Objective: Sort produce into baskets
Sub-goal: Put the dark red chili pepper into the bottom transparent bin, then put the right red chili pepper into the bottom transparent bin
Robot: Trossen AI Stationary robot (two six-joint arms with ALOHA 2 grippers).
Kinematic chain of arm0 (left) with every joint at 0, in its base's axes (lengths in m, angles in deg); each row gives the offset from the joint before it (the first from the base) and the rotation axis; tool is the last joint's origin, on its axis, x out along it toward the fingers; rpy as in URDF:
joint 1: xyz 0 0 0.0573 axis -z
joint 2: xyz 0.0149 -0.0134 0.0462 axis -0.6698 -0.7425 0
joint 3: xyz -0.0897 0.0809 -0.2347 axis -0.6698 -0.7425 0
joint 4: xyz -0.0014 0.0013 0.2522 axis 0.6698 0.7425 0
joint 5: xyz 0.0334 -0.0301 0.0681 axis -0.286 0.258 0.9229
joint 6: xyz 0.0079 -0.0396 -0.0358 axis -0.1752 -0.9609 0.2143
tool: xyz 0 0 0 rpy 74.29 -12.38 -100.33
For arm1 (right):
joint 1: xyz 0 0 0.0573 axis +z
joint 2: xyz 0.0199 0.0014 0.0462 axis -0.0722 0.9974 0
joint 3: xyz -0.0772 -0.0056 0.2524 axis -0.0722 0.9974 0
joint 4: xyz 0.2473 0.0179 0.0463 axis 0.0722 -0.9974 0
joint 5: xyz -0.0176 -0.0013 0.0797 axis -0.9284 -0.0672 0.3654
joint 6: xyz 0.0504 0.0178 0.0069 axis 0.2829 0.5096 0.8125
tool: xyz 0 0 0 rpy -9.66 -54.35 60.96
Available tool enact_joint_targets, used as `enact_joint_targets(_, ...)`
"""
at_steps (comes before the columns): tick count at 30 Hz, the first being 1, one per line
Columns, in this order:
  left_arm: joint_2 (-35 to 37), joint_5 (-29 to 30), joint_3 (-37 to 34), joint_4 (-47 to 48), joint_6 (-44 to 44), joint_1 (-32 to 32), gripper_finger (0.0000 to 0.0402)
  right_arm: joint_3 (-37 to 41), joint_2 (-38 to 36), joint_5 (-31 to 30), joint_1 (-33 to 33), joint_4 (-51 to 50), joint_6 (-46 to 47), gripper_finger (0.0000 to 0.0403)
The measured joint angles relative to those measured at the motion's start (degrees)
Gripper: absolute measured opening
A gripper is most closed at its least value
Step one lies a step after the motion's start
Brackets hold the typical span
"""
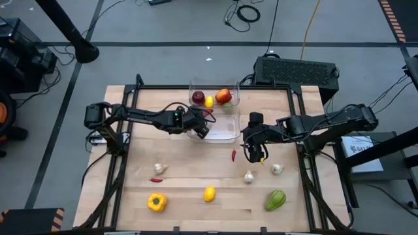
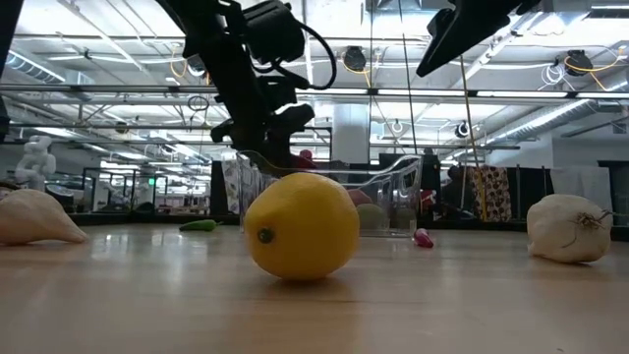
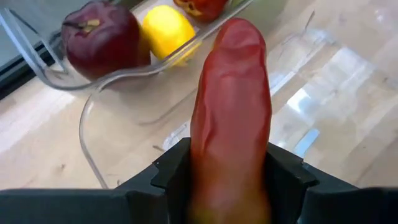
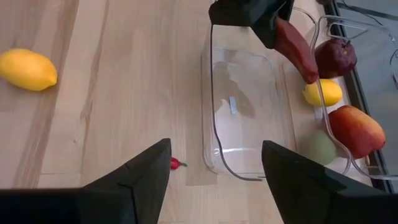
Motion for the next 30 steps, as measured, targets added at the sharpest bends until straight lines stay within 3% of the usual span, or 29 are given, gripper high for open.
enact_joint_targets(13,0.0,0.5,0.0,-0.6,1.0,0.7,0.023,0.0,0.0,0.0,0.0,0.3,4.5,0.0242)
enact_joint_targets(21,6.7,-2.4,4.4,9.3,6.9,1.4,0.0233,3.5,0.0,-0.1,2.5,0.9,18.1,0.0242)
enact_joint_targets(25,13.4,1.1,5.4,12.7,11.7,2.8,0.0232,9.7,0.0,-0.1,6.1,5.3,25.5,0.0242)
enact_joint_targets(30,19.5,8.8,5.4,21.6,13.2,4.6,0.0232,17.8,0.3,-2.3,9.3,18.3,34.0,0.0242)
